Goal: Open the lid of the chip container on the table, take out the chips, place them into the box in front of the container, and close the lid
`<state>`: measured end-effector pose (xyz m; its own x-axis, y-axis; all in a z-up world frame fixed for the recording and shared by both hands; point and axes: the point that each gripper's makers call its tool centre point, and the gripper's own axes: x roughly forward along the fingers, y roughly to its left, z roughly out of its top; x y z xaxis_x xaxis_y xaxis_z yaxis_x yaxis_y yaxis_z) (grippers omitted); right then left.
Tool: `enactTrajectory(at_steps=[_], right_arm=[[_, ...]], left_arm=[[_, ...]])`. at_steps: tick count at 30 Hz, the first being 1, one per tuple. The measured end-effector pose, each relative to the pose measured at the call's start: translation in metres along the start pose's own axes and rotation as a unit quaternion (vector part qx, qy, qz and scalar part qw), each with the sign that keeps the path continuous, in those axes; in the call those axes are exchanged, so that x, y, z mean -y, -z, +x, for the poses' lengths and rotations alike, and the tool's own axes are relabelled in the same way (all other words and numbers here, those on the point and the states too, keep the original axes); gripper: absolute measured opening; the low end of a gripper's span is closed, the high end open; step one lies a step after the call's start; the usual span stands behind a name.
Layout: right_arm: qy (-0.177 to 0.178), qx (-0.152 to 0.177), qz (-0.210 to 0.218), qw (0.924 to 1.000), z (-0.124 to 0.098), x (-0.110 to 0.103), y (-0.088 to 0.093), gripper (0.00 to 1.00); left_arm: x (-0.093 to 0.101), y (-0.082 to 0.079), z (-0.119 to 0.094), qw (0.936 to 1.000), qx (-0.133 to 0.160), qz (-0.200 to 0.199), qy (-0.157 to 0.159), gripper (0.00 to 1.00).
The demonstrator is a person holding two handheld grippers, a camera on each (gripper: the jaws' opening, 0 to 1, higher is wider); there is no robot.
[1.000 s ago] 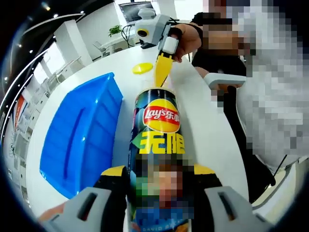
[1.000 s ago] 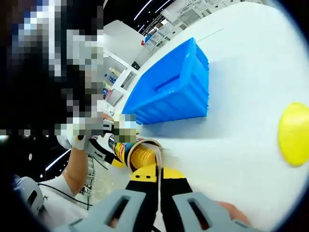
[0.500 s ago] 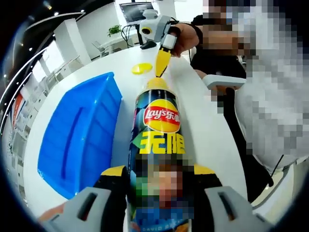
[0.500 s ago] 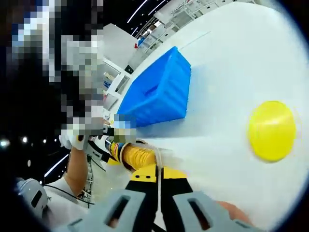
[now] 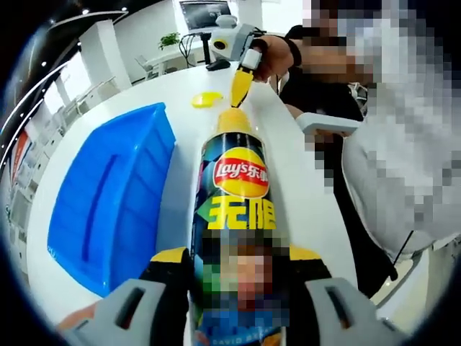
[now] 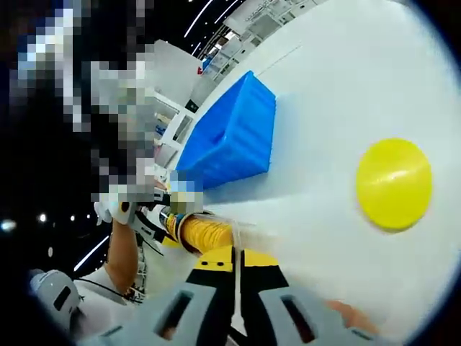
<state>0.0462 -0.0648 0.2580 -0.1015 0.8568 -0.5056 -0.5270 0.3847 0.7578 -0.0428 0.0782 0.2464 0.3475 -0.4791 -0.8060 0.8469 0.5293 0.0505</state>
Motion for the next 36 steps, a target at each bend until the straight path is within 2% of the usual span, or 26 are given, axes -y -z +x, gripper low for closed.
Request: enactTrajectory(at_steps=[3, 6, 9, 12, 20, 22, 23, 24, 27, 31, 33, 36], right_arm=[[-0.009, 0.006, 0.002, 0.9999, 0.001, -0.001, 0.000, 0.02], [-0.044, 0.014, -0.014, 0.9989, 0.004, -0.010, 0.000, 0.03], [-0.048, 0.019, -0.014, 0.9986, 0.004, -0.010, -0.001, 0.03], [-0.050, 0.037, -0.027, 0.9977, 0.002, -0.010, -0.007, 0.03], [-0.052, 0.039, -0.053, 0.9965, 0.001, -0.011, -0.007, 0.04], [-0.060, 0.052, -0.063, 0.9949, -0.002, -0.014, -0.010, 0.10], [-0.067, 0.065, -0.056, 0.9941, -0.005, -0.016, -0.014, 0.16], [-0.074, 0.063, -0.049, 0.9940, -0.007, -0.018, -0.014, 0.17], [-0.073, 0.070, -0.062, 0.9929, -0.014, -0.017, -0.015, 0.17], [-0.065, 0.091, -0.056, 0.9921, -0.030, -0.008, -0.023, 0.17], [-0.069, 0.115, -0.068, 0.9886, -0.040, -0.011, -0.031, 0.16], [-0.066, 0.129, -0.085, 0.9858, -0.053, -0.018, -0.038, 0.15]], left_arm=[[0.003, -0.001, 0.000, 1.0000, 0.003, -0.001, 0.000, 0.52], [0.002, -0.001, 0.000, 1.0000, 0.002, -0.001, 0.001, 0.52], [0.002, -0.001, 0.000, 1.0000, 0.001, 0.001, 0.001, 0.52], [0.000, 0.000, -0.001, 1.0000, 0.001, 0.001, 0.000, 0.52], [0.002, -0.001, -0.001, 1.0000, 0.005, -0.001, 0.000, 0.52], [0.003, -0.002, -0.001, 1.0000, 0.008, -0.001, 0.001, 0.52], [0.004, -0.002, -0.001, 1.0000, 0.008, 0.000, 0.000, 0.52], [0.004, -0.002, -0.001, 1.0000, 0.008, 0.000, 0.000, 0.52], [0.004, -0.002, -0.001, 1.0000, 0.006, 0.001, -0.001, 0.52], [0.004, -0.002, -0.001, 1.0000, 0.007, -0.001, 0.001, 0.52], [0.005, -0.002, -0.001, 1.0000, 0.008, -0.003, 0.001, 0.52], [0.005, -0.002, -0.001, 0.9999, 0.009, -0.005, 0.003, 0.52]])
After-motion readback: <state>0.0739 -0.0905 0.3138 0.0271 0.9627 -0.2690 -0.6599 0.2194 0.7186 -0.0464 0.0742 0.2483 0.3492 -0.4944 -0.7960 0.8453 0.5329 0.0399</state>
